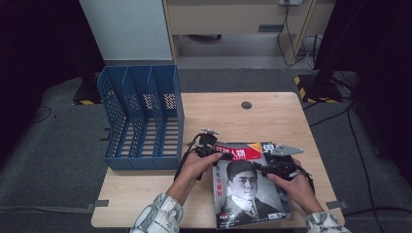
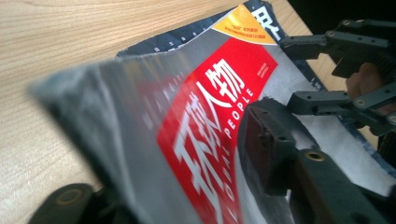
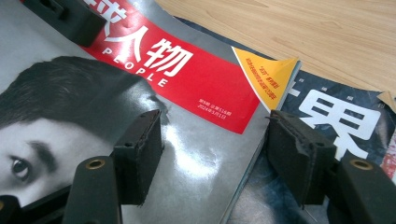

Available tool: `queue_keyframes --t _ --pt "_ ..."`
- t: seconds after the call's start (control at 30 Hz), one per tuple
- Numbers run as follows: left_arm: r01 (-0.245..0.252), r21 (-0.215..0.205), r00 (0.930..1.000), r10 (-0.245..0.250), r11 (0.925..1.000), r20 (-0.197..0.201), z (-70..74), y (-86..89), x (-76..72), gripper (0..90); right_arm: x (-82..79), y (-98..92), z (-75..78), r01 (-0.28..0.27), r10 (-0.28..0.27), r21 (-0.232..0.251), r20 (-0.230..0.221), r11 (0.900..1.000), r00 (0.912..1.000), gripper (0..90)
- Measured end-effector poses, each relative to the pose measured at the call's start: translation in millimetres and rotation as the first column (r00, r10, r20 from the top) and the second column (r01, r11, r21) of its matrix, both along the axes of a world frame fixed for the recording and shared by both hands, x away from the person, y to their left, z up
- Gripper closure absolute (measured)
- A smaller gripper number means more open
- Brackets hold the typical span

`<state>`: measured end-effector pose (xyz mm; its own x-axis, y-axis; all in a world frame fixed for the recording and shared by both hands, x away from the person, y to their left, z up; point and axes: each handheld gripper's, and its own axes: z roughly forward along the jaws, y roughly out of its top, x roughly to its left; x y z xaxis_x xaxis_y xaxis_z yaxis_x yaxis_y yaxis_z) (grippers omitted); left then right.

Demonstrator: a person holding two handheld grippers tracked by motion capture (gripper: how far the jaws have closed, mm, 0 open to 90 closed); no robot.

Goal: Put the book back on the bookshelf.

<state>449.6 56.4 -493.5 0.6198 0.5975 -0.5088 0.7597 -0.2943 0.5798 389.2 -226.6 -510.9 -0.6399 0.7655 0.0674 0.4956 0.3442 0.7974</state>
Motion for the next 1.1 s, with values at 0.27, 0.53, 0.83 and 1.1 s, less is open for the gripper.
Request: queue_keyframes --t 0.27,0.53,0.83,1.1 --pt "-0.004 -0.035 0.9998 0.003 0.9994 -0.020 1.4 1.6 0.5 78.1 -2.6 -0.5 -2.2 0.008 -0.009 0.008 0.024 1.000 0.9997 36.2" --pt "0.023 -0.030 0.9979 -0.021 0.9993 0.061 25.1 -5.5 -8.0 82.2 -6.4 -2.3 0.1 0.024 -0.024 0.001 0.017 1.000 0.9996 26.6" --pt "0.034 0.009 0.9875 -0.035 0.9994 0.154 52.7 -6.2 -15.9 84.5 -12.3 -17.8 8.5 0.062 -0.064 0.044 0.049 0.997 0.9968 26.4" --pt "0.026 -0.009 0.9792 -0.023 0.9996 0.202 57.7 1.3 -18.6 84.9 -10.9 -32.3 12.2 0.120 -0.124 0.065 0.055 0.991 0.9907 26.4"
